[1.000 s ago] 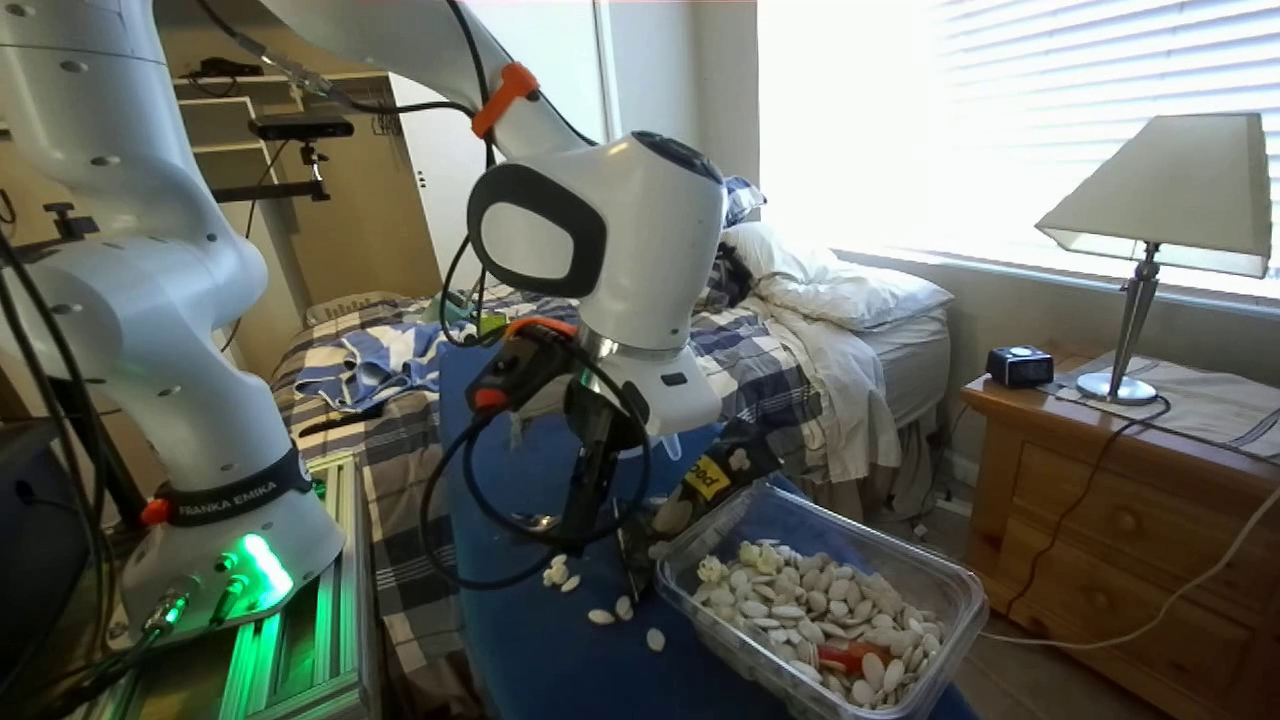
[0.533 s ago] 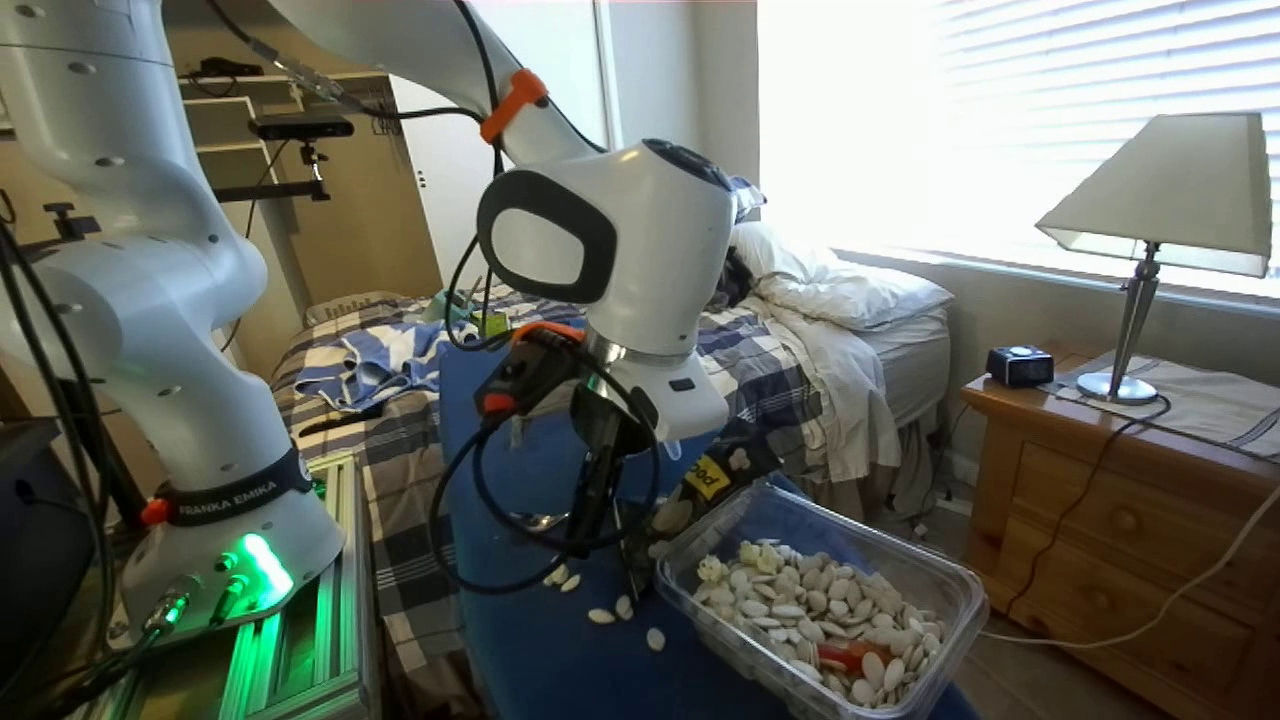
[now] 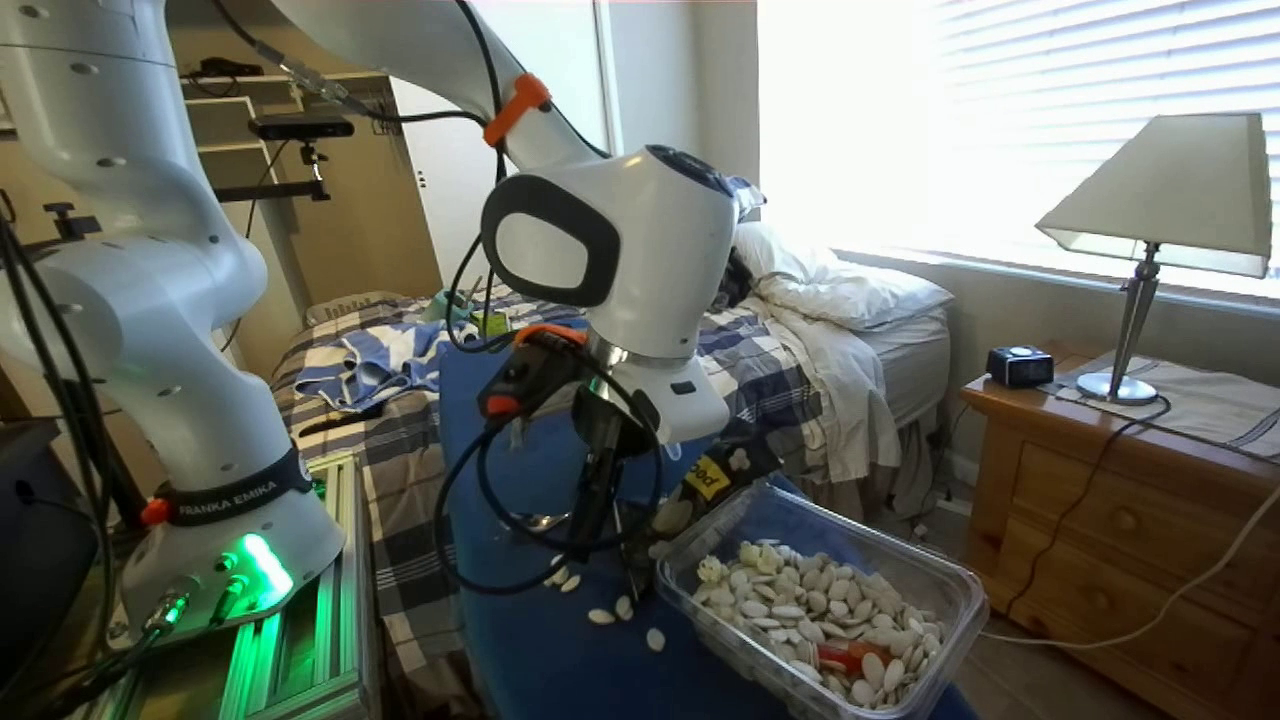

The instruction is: Put the mat on top of the jug

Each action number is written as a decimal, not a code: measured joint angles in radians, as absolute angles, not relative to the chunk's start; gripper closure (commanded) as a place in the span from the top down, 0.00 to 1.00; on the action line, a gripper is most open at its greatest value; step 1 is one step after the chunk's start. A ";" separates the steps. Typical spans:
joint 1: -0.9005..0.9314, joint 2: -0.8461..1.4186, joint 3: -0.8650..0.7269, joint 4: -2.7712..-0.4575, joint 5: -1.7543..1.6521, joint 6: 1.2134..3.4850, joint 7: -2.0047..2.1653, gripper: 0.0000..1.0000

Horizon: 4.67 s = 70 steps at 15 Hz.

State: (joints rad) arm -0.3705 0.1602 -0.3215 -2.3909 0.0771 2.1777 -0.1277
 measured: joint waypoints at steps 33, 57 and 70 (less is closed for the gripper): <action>-0.327 0.085 -0.292 -2.379 0.058 2.113 -0.137 0.02; -0.295 -0.232 -0.252 -2.374 -0.237 1.931 0.039 0.02; -0.167 -0.215 -0.171 -2.361 -0.013 2.034 0.055 0.02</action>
State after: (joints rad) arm -0.1673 -0.2155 -0.1713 -2.3607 -0.0132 2.0336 0.0549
